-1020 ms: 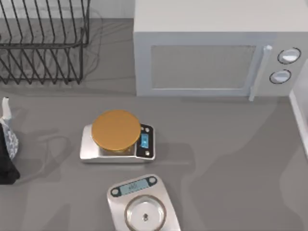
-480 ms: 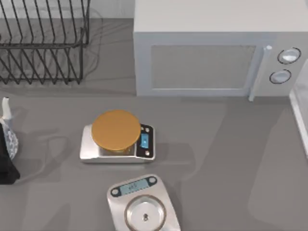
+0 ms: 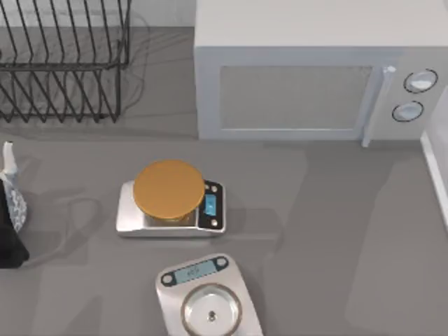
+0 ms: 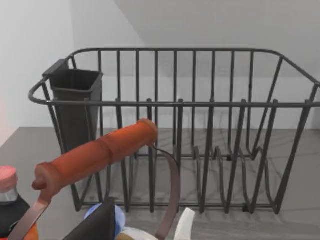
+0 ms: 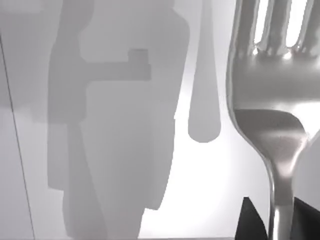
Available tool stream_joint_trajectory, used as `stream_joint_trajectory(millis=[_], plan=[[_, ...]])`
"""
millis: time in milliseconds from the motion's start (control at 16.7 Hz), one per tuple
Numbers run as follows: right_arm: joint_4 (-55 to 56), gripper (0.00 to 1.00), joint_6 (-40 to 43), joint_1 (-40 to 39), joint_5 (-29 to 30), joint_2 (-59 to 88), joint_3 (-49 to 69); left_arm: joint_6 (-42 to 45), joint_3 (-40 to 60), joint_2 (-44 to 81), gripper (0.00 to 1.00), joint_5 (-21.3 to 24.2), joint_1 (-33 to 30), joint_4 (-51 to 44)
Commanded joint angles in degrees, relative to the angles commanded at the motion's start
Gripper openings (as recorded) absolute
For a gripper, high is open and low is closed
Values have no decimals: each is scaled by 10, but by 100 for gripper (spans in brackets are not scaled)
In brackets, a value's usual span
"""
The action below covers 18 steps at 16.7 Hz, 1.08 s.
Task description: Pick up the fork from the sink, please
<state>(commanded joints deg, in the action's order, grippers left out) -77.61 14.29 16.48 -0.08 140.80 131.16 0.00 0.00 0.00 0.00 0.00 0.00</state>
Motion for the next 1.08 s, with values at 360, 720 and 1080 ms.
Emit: stream_joint_trajectory(millis=[360,720,1080], plan=[[34,0,-134,-70,29,-160,-145,0,0,0,100,0,0,0],[32,0,-293,-251,27,-394,-408,0,0,0,100,0,0,0],[3,0,-362,-378,1,-513,-543,0,0,0,100,0,0,0]])
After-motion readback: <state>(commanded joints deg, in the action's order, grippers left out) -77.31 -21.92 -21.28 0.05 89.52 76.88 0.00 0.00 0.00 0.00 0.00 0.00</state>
